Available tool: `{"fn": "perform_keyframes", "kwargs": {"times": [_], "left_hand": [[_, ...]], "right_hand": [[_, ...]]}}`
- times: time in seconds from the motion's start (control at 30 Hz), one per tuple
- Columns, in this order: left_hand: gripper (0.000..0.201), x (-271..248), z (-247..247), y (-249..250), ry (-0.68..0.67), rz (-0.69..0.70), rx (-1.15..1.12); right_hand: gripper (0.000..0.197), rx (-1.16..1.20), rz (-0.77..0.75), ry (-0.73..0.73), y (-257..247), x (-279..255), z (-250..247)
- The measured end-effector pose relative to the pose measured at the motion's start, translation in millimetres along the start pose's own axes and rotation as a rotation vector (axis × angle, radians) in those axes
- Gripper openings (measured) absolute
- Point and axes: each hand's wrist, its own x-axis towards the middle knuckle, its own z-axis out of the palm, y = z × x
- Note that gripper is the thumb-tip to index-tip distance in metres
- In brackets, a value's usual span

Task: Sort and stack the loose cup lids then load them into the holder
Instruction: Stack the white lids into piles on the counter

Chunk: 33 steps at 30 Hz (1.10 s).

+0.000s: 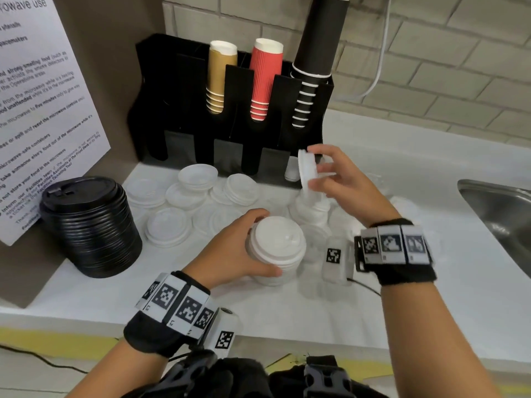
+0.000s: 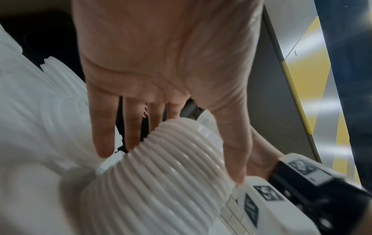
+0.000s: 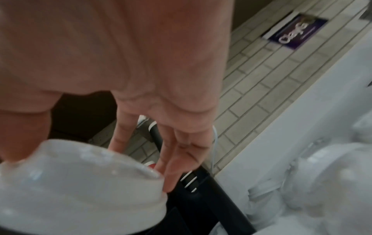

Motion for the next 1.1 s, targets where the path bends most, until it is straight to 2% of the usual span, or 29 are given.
{"fn": "perform_keyframes", "kwargs": {"times": [0.1, 0.23, 0.4, 0.57, 0.7, 0.97, 1.03, 1.1], "left_hand": [[0.100, 1, 3, -1, 0.001, 0.010, -0.031], [0.110, 1, 5, -3, 0.003, 0.026, -0.050], [0.125, 3, 5, -4, -0.008, 0.016, -0.085], [0.129, 5, 5, -4, -0.021, 0.021, -0.075], [0.123, 7, 4, -3, -0.044, 0.024, -0.067], [0.088, 6, 3, 1, -0.064, 0.056, -0.063], [0.087, 6, 3, 1, -0.058, 0.058, -0.057], [0.082, 7, 2, 0, -0.053, 0.060, -0.047]], "right_hand": [[0.047, -0.071, -0.017, -0.041, 4, -33, 10], [0.043, -0.136, -0.034, -0.019, 5, -59, 27], [0.047, -0.281, -0.040, -0.048, 0, -64, 46], [0.050, -0.395, -0.023, -0.103, -6, -64, 57], [0.051, -0.434, 0.008, -0.103, -6, -64, 59], [0.051, -0.391, 0.070, -0.104, 0, -69, 61], [0.047, -0.333, 0.075, -0.117, 3, -73, 59], [0.035, -0.241, 0.058, -0.020, 7, -73, 50]]}}
